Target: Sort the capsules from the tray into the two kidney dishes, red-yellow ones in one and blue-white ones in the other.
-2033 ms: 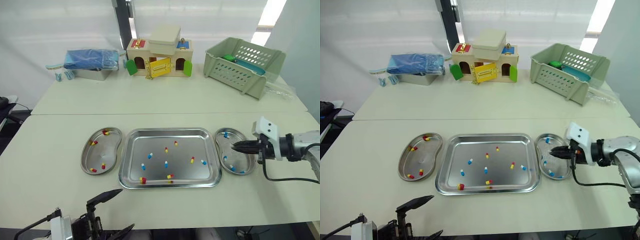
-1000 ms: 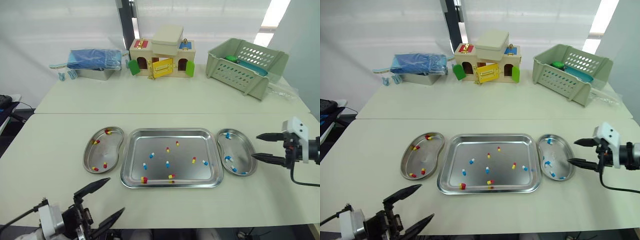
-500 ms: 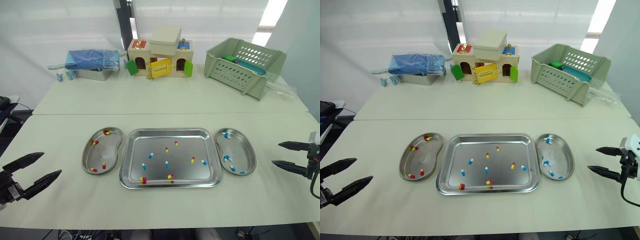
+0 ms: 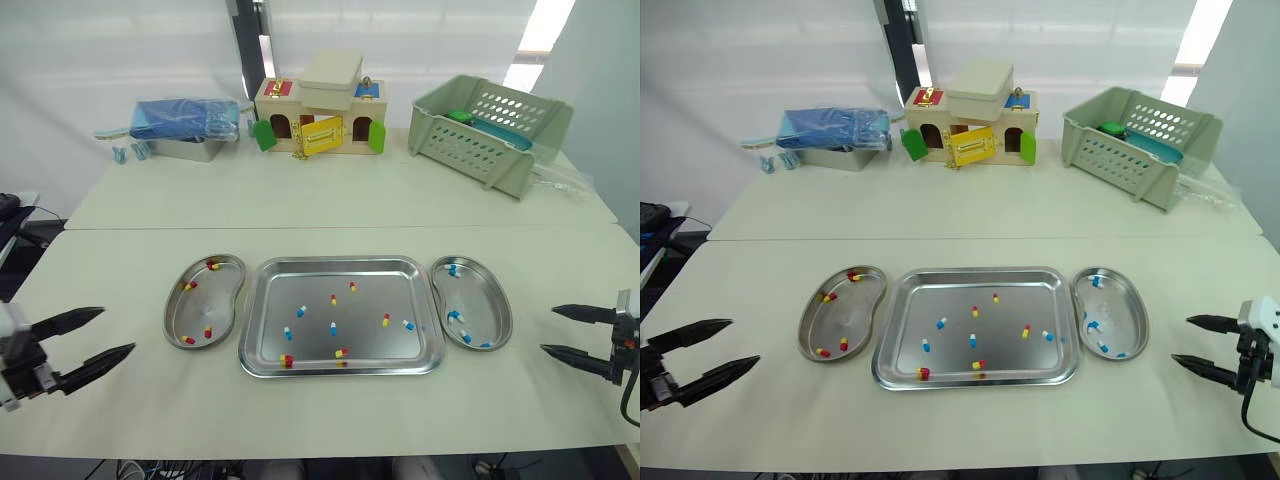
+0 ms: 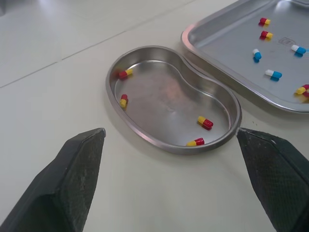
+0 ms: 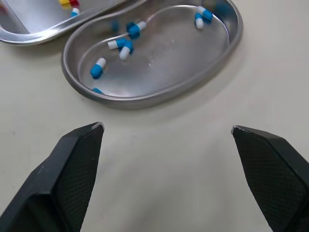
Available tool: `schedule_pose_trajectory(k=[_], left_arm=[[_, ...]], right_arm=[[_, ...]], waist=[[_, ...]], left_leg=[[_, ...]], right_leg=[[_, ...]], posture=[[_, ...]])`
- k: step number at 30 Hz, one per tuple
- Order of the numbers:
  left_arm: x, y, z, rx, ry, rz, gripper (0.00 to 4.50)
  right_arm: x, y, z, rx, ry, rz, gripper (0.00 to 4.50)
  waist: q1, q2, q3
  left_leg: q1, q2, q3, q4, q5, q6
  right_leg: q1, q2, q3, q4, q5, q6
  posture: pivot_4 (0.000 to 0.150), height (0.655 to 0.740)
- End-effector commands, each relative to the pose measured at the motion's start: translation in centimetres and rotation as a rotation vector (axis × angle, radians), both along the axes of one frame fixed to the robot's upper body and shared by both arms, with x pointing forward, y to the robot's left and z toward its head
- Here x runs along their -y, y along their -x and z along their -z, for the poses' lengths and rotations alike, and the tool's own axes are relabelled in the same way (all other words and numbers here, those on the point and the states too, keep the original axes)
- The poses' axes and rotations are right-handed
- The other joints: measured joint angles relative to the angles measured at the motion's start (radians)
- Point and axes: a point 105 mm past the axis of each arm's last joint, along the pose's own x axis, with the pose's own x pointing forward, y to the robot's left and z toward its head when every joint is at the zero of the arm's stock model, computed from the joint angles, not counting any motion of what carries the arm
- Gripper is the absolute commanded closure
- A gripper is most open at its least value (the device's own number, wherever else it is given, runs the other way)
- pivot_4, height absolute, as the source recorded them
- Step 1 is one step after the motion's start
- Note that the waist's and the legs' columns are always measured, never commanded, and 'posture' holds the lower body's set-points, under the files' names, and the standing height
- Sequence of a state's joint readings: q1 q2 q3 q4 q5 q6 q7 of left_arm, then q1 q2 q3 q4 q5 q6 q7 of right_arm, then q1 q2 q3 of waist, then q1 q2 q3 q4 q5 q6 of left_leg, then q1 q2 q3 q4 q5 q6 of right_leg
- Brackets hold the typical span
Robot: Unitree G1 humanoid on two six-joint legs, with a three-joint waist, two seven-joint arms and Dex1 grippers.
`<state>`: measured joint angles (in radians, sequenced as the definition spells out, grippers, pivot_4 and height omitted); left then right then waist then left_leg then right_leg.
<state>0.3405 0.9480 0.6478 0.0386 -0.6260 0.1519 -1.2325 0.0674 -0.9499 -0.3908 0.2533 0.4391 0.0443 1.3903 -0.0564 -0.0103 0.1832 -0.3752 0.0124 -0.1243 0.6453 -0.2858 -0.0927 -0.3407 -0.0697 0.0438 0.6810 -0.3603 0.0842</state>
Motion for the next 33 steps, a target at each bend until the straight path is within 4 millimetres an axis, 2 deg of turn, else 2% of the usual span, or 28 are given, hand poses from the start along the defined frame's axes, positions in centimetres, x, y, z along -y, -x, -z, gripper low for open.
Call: schedule_pose_trajectory(k=[1,7,9,13,18,30,33], left_arm=[[2.9,-0.6,-0.9,-0.008,-0.01,0.085,0.0],[8.4,-1.9,-1.8,-0.064,0.02,0.28,0.0],[10.0,-2.3,-2.0,-0.051,0.003,0.343,0.0],[12.4,-2.6,-1.3,-0.089,-0.085,0.485,0.0],[13.0,-3.6,0.0,-0.143,-0.261,0.595,0.0],[14.4,-3.9,2.3,-0.217,-0.403,0.814,0.0],[14.7,-4.4,2.7,-0.192,-0.404,0.822,0.59]], right_arm=[[-1.5,0.9,-1.4,0.078,-0.033,-0.055,0.03],[-7.4,5.2,-0.1,0.03,-0.097,-0.256,0.03],[-9.0,6.1,0.2,0.032,-0.116,-0.298,0.03],[-10.9,6.4,0.6,0.047,-0.146,-0.321,0.03],[-11.8,6.1,0.9,0.065,-0.164,-0.318,0.03],[-13.9,7.3,2.3,0.092,-0.207,-0.303,0.03],[-14.1,7.9,2.9,0.098,-0.187,-0.325,0.0]], waist=[[0.003,0.0,0.0],[0.013,0.0,0.0],[0.017,0.0,0.0],[0.015,0.0,0.0],[0.016,0.0,0.0],[0.019,-0.001,0.0],[0.019,-0.001,0.0]], left_leg=[[0.0,0.0,0.0,0.0,0.0,0.0],[0.001,0.0,-0.001,0.0,0.0,0.0],[0.002,0.0,-0.002,0.0,0.0,0.0],[0.003,0.0,0.0,0.0,0.0,0.0],[0.005,0.0,0.0,-0.001,0.0,0.0],[0.005,0.0,0.0,-0.001,0.0,0.0],[0.005,0.0,0.0,0.0,0.0,0.0]], right_leg=[[0.0,0.0,0.0,0.0,0.0,0.0],[0.002,0.0,-0.001,0.0,0.0,0.0],[0.003,0.0,-0.002,0.0,0.0,0.0],[0.004,0.0,0.0,0.0,0.0,0.0],[0.005,0.001,0.0,-0.001,0.0,0.0],[0.005,0.001,0.0,0.0,0.0,0.0],[0.006,0.001,0.0,0.0,0.0,0.0]], posture=[[0.15,0.74],[0.15,0.74],[0.15,0.74],[0.15,0.74],[0.15,0.74],[0.15,0.74],[0.15,0.74]])
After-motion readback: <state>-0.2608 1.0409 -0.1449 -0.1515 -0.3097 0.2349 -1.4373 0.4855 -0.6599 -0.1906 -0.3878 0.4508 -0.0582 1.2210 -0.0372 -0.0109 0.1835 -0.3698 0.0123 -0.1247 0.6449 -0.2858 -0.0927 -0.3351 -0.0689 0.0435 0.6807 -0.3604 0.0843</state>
